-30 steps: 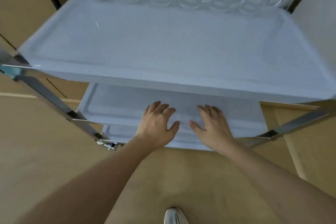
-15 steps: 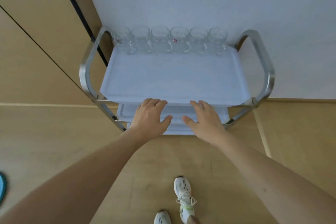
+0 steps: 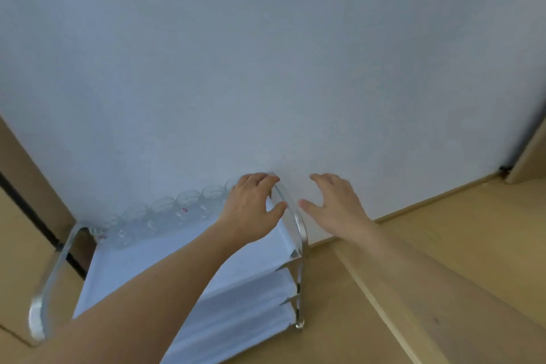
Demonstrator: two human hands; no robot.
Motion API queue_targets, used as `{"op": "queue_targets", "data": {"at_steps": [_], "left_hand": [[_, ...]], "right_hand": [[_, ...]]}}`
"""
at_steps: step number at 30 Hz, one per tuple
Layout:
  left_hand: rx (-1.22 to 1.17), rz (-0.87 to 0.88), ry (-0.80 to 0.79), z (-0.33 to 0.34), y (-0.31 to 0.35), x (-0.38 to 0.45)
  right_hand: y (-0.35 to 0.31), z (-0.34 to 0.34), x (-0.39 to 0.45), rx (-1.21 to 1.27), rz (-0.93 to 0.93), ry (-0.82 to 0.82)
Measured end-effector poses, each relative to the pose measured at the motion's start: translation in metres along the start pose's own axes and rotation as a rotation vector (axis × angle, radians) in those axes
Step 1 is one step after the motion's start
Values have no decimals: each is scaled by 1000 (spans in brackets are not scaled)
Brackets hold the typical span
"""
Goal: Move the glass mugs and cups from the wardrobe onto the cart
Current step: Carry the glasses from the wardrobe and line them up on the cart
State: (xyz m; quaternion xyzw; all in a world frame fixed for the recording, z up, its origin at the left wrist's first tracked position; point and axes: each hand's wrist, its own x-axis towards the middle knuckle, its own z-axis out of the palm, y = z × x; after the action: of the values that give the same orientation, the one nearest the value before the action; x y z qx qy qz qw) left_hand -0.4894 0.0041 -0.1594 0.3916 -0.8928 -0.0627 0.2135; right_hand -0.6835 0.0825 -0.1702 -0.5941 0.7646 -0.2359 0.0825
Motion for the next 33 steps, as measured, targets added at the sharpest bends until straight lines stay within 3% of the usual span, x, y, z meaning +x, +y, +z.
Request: {"op": "queue_targets", "data": {"at_steps": [7, 18, 33], "left_hand": [[19, 183, 74, 5, 124, 107], [-6, 452, 35, 80, 329, 248], [-163, 869, -150, 218, 499, 380]], "right_hand": [[94, -106, 18, -27, 33, 169], [290, -247, 3, -160, 234, 340], [460, -296, -9, -270, 632, 462]]}}
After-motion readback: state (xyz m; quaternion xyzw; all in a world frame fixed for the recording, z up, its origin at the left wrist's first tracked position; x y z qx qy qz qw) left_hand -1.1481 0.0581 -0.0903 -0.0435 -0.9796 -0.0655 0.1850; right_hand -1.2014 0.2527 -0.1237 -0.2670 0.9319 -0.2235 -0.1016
